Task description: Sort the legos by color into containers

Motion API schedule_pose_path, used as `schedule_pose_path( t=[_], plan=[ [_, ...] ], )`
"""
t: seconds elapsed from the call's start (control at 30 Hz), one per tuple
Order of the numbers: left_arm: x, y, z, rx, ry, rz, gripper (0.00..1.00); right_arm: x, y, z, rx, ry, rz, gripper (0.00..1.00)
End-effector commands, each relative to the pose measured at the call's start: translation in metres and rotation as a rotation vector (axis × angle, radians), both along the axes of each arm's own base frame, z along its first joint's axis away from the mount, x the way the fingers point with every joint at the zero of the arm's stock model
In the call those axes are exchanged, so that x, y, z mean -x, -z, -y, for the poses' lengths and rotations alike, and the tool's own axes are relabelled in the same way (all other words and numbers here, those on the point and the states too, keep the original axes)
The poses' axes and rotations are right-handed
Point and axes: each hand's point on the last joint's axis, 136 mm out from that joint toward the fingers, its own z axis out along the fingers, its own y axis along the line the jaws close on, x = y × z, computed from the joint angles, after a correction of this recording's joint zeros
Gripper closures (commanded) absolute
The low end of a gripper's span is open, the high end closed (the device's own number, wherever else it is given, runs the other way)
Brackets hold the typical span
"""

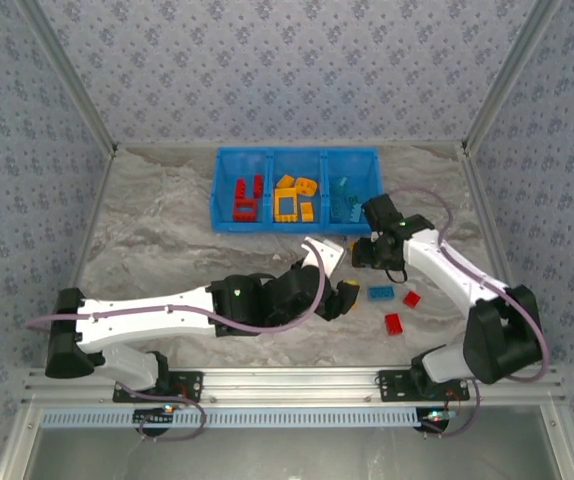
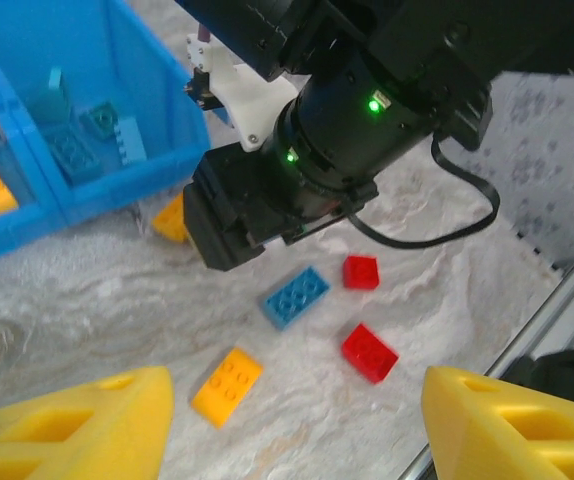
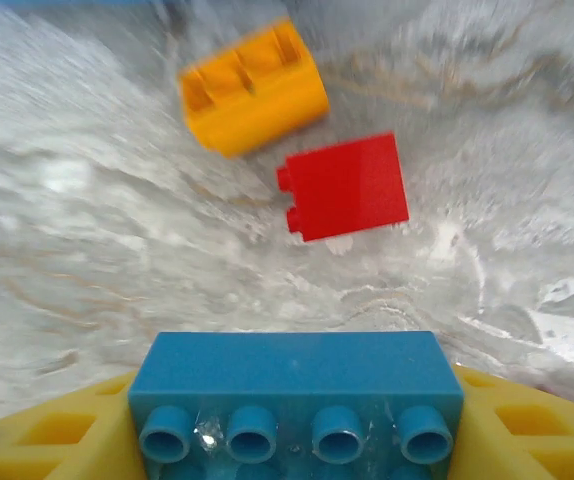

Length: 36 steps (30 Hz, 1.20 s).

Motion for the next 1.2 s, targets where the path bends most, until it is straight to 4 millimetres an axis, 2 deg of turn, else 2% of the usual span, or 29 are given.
schedule_pose_path(
  t=[0.0, 0.03, 0.1, 0.23, 0.43, 0.53, 0.7, 0.87, 1.17],
  plan=[
    [-0.021, -0.025, 0.001, 0.002, -0.035, 0.039, 0.33, -0.027, -0.034, -0.001, 0.014, 0.027, 0.082, 0.43],
    [-0.028, -0.029, 0.002, 0.006, -0.045, 0.043, 0.33, -0.044, -0.045, -0.006, 0.009, 0.03, 0.115, 0.43],
    [-0.044, -0.037, 0.001, 0.021, -0.064, 0.046, 0.33, -0.075, -0.055, -0.01, 0.009, 0.064, 0.156, 0.44],
    [-0.076, -0.047, -0.006, 0.037, -0.105, 0.073, 0.33, -0.138, -0.064, -0.022, -0.072, 0.175, 0.21, 0.45],
    [-0.109, -0.051, -0.009, 0.062, -0.131, 0.087, 0.33, -0.211, -0.054, -0.025, -0.149, 0.38, 0.254, 0.48],
    [-0.115, -0.046, -0.007, 0.053, -0.133, 0.079, 0.33, -0.236, -0.047, -0.025, -0.181, 0.479, 0.272, 0.48],
    [-0.114, -0.034, -0.006, 0.044, -0.126, 0.055, 0.34, -0.256, -0.022, -0.014, -0.206, 0.684, 0.272, 0.48],
    [-0.111, -0.031, -0.009, 0.047, -0.124, 0.043, 0.33, -0.278, -0.009, -0.011, -0.218, 0.762, 0.277, 0.46],
    [-0.109, -0.028, -0.01, 0.046, -0.114, 0.037, 0.34, -0.279, 0.029, 0.0, -0.181, 0.883, 0.204, 0.41]
  ],
)
